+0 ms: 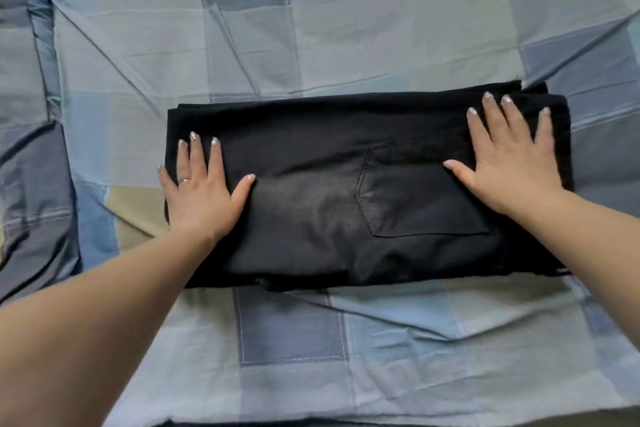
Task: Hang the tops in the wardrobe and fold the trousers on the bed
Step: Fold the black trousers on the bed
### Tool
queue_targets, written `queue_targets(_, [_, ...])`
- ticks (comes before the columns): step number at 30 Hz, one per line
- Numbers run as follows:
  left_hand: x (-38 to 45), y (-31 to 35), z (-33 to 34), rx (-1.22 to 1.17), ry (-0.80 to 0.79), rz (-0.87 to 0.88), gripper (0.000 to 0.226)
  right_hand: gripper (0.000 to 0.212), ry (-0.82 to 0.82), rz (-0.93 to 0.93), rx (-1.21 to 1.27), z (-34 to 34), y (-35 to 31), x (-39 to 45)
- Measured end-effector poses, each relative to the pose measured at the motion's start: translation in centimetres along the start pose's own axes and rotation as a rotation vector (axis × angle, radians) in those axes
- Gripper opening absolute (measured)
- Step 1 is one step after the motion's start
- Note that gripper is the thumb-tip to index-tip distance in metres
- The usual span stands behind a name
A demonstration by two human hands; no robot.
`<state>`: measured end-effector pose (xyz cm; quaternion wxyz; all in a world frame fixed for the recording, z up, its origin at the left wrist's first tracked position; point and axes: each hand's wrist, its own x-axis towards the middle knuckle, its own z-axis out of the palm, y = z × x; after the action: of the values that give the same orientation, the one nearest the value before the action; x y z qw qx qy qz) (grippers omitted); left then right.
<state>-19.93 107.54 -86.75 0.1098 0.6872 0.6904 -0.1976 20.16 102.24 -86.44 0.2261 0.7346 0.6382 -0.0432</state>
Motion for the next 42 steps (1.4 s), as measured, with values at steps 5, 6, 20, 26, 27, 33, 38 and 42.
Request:
queue_targets(5, [-6.7,7.7,0.2,-0.085,-0.008,0.350,0.080,0.082,0.036,-0.153,0.226,-3.2,-10.1,-3.8])
queue_targets(6, [-8.0,8.8,0.5,-0.093,-0.014,0.413,0.075,0.079,0.042,-0.240,0.255,-3.3,-12.6,-5.0])
queue_targets(20, [-6.3,-7.4,3.3,-0.313,0.065,0.011,0.072,0.073,-0.044,-0.127,0.310,-0.7,-10.0,-8.4])
queue_targets(26, [-2.7,-9.6,0.2,-1.133,-0.128,-0.352,0.059,0.062,-0.005,-0.088,1.279,-6.2,-18.1,-6.5])
queue_targets(27, [-2.6,-9.7,-0.1,-1.217,-0.204,-0.361,0.053,0.062,-0.035,-0.050,1.338,-6.4,-19.1,-6.2])
queue_targets(33, [-4.3,-8.8,-4.1,-1.457,-0.462,-0.145,0.035,0.063,-0.122,0.155,1.470,-3.5,-20.5,-7.6])
queue_targets(38, [-7.2,-5.8,-9.5,-1.634,-0.567,0.079,0.048,0.059,-0.226,0.196,1.524,-2.3,-20.7,-12.6])
queue_targets(42, [-9.9,0.2,-13.4,-1.658,-0.580,0.290,0.045,0.049,-0.341,0.315,1.944,-5.6,-18.1,-13.0])
